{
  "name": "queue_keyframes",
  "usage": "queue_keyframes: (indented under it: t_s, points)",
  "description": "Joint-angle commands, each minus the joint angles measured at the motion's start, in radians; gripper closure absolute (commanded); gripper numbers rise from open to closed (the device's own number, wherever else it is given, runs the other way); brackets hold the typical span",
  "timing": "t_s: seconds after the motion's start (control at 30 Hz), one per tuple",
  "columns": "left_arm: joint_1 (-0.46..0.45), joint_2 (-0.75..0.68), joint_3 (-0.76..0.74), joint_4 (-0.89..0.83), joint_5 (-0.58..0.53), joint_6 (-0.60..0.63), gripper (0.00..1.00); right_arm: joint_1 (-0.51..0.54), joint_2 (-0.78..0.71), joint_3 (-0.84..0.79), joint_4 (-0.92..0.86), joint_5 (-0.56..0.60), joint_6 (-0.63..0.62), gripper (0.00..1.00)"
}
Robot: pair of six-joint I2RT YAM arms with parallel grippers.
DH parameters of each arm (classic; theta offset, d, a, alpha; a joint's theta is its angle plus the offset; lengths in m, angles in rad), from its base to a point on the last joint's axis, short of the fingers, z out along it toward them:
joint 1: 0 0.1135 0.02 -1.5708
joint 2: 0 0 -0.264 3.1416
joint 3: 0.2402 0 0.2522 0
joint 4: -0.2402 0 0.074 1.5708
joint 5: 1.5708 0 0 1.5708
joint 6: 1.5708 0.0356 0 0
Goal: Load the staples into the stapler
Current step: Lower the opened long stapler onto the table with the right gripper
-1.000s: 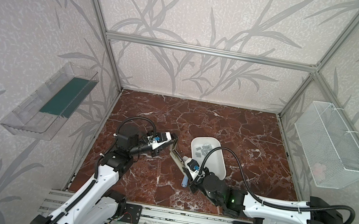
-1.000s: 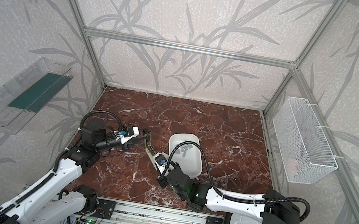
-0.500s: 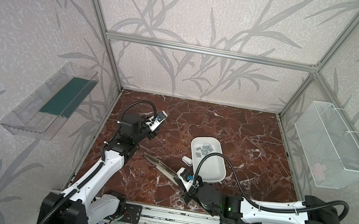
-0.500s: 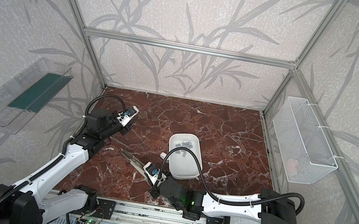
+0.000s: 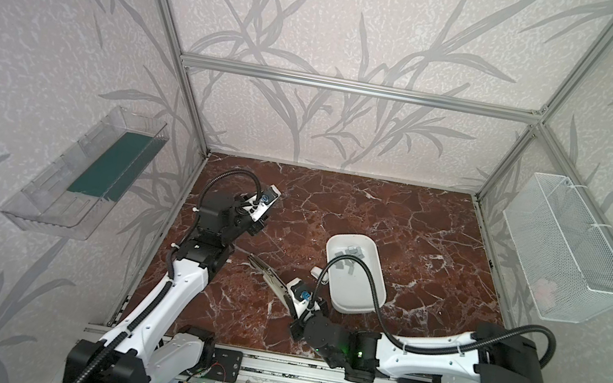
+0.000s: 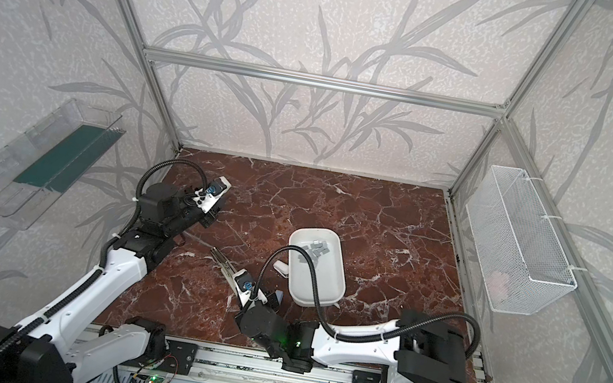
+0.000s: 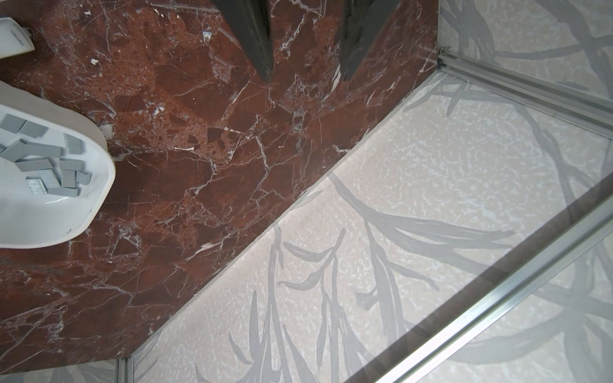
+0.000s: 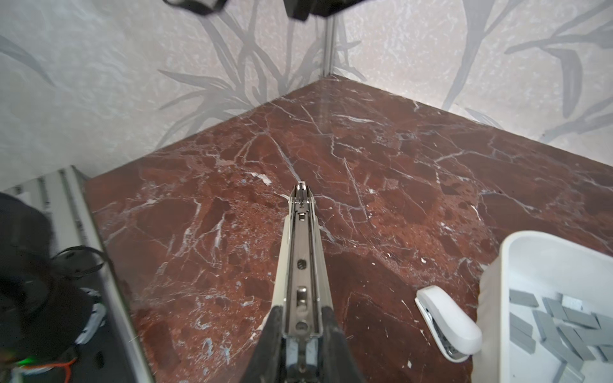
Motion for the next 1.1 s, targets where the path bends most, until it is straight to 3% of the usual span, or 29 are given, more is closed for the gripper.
queue_keyframes:
  t_s: [0.0,0.2,0.4,0.57,0.77,1.07]
  points:
    - [0.001,-0.029,-0.019,0.051,0.028,-0.016,0.63,0.011,0.056,0.052,0.086,0.236,0.118,1.00]
    - [0.002,-0.024,-0.007,0.032,0.051,-0.012,0.62,0.013,0.173,0.100,-0.012,0.339,0.296,1.00]
    - [0.002,-0.030,-0.015,0.042,0.062,-0.013,0.62,0.012,0.287,0.206,-0.142,0.321,0.409,1.00]
    - [0.002,-0.030,-0.016,0.042,0.071,-0.010,0.60,0.006,0.368,0.239,-0.123,0.280,0.466,1.00]
    - [0.001,-0.031,-0.015,0.037,0.103,0.004,0.60,0.007,0.412,0.265,-0.152,0.272,0.513,0.89]
    - [0.000,-0.042,-0.056,0.084,0.227,0.060,0.60,0.017,0.372,0.229,-0.115,0.258,0.504,0.63]
